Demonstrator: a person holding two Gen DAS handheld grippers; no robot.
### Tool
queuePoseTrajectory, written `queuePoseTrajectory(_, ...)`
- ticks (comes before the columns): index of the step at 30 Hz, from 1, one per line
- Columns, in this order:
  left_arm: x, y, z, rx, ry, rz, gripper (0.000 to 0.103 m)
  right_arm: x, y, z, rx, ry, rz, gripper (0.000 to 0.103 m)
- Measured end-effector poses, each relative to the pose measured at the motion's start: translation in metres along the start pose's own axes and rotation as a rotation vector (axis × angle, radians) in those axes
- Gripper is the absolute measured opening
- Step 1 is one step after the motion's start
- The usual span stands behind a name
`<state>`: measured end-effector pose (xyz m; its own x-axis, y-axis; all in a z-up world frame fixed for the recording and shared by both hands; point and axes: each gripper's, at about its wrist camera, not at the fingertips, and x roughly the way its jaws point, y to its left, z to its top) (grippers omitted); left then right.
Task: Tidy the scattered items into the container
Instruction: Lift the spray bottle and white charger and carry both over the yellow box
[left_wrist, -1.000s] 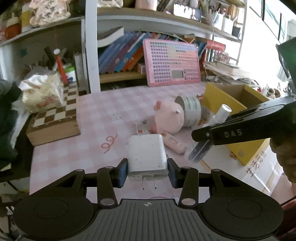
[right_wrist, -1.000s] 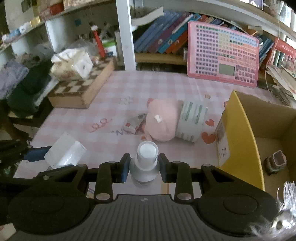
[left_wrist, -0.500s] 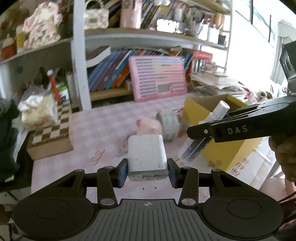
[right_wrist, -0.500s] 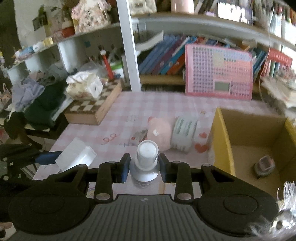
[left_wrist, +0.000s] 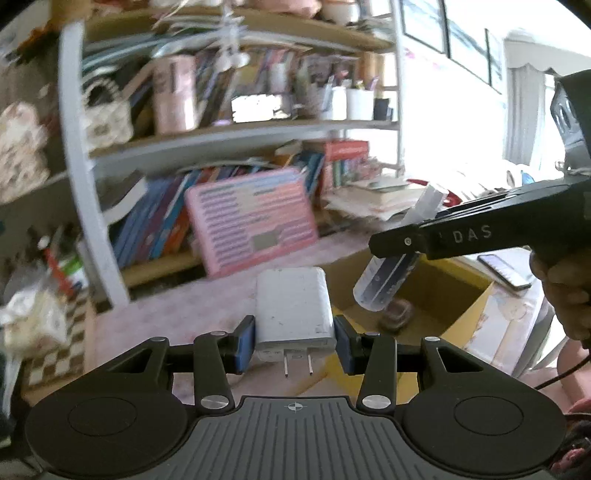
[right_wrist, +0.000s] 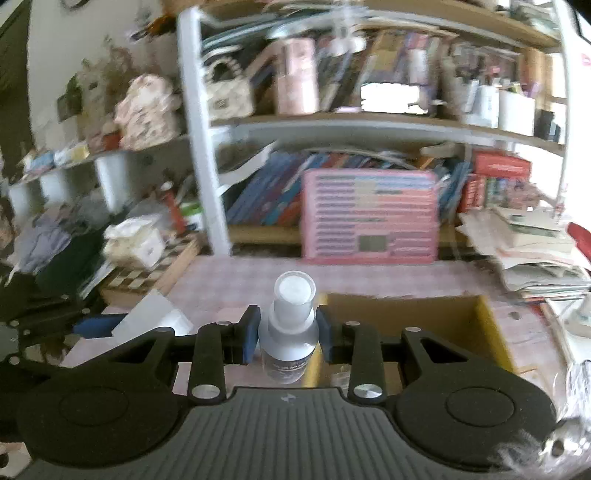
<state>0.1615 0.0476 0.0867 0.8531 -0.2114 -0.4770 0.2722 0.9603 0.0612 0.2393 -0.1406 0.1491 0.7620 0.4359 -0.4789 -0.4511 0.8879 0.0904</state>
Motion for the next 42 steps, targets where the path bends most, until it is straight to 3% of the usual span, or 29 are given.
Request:
queuePoseTrajectory(11, 0.044, -0.073, 0.031, 0.05, 0.012, -0.032, 0.043, -0.012, -0.101, -0.012, 0.066, 0.013, -0.046, 0.031)
queuePoseTrajectory(19, 0.08, -0.106, 0.038, 0.096, 0.055, 0.01, 0.043, 0.005, -0.146, -0.023, 0.081, 0.055, -0.029, 0.031)
queuePoseTrajectory(35, 0.128, -0.113, 0.029, 0.096, 0.202, 0.004, 0.043, 0.056, -0.168, -0.041, 0.091, 0.191, 0.037, 0.031)
queuePoseTrajectory(42, 0.148, -0.112, 0.017, 0.107, 0.272, -0.015, 0.043, 0.084, -0.163, -0.057, 0.018, 0.301, 0.011, 0.031)
